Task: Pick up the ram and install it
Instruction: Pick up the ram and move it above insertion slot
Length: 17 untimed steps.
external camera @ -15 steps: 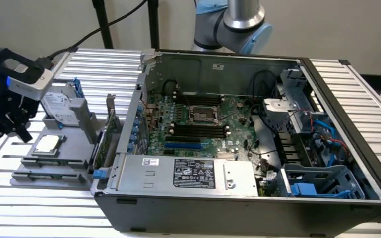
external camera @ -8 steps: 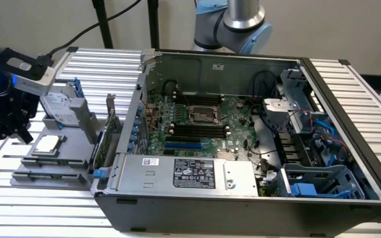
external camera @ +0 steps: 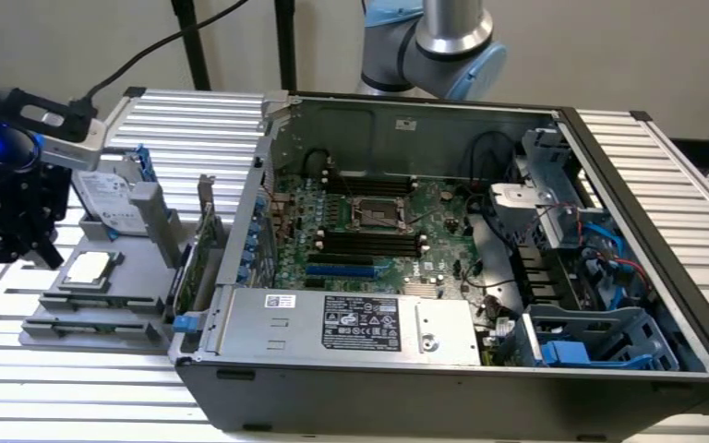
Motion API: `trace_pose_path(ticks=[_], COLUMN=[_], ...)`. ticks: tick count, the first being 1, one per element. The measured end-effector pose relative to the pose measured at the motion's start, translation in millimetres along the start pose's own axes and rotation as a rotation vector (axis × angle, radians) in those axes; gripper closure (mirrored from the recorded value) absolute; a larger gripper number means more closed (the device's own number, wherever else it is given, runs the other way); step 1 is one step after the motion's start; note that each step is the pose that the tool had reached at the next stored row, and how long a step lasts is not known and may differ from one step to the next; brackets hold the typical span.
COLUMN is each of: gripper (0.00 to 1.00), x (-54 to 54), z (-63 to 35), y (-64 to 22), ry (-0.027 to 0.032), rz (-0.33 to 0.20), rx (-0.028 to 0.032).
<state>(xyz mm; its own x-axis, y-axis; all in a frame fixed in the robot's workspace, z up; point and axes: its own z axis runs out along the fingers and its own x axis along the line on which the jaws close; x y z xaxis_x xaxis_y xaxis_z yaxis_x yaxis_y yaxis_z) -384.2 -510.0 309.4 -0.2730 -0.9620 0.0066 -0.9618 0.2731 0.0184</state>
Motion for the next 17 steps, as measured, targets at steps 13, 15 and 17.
trace_pose_path(ticks=[13,15,17], gripper=[0.89,0.89,0.89], x=[0.0,0.1,1.5], z=[4.1,4.9,5.3], y=[-0.1,-0.1,-0.5], ry=[0.0115,0.0124,0.0125], rz=[-0.226,-0.247,-0.257], rx=[0.0108,0.0128,0.0139])
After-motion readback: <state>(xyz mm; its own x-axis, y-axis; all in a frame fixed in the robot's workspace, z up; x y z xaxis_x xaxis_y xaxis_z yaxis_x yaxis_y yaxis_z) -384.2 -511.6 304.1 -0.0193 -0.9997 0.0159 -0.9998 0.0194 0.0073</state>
